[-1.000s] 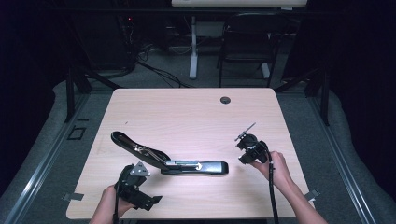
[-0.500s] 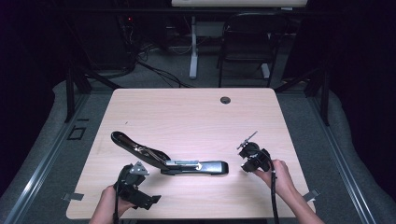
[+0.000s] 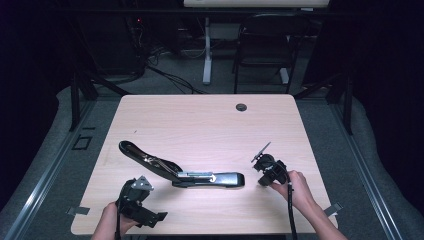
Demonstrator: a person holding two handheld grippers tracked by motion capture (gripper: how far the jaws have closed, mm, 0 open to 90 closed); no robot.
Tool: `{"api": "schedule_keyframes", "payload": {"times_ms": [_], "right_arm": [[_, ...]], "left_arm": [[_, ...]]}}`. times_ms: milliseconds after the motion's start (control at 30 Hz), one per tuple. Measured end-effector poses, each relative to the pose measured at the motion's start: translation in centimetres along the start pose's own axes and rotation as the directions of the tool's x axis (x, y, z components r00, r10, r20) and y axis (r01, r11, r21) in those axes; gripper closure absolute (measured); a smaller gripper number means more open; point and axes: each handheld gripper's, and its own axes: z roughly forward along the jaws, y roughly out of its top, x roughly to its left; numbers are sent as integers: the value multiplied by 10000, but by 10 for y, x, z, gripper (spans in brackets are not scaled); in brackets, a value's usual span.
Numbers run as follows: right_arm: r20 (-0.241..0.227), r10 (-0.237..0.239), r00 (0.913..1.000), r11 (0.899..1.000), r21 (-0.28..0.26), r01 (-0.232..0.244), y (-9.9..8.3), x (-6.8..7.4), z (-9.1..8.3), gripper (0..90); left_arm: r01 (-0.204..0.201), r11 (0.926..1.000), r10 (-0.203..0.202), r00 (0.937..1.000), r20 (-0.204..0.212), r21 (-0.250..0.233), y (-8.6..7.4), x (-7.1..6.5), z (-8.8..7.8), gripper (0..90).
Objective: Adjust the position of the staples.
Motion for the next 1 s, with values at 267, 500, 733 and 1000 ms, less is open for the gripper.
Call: {"api": "schedule_keyframes", "payload": {"times_ms": [267,500,733,1000], "right_arm": [[-69,-463,9989,9985,289,465,1,-4,-3,699],[-603,-914,9940,9951,314,934,9,-11,-9,460],[-909,-1186,9888,9911,494,1234,13,-17,-6,223],[-805,-1272,9886,9891,648,1326,16,-18,-4,258]], "left_arm": [[28,10000,-28,10000,73,29,-1,1,-1,3],[33,10000,-33,10000,91,-13,0,2,-2,3],[-22,10000,22,9999,111,32,0,2,0,3],[-33,10000,33,9999,106,44,0,2,-1,3]]}}
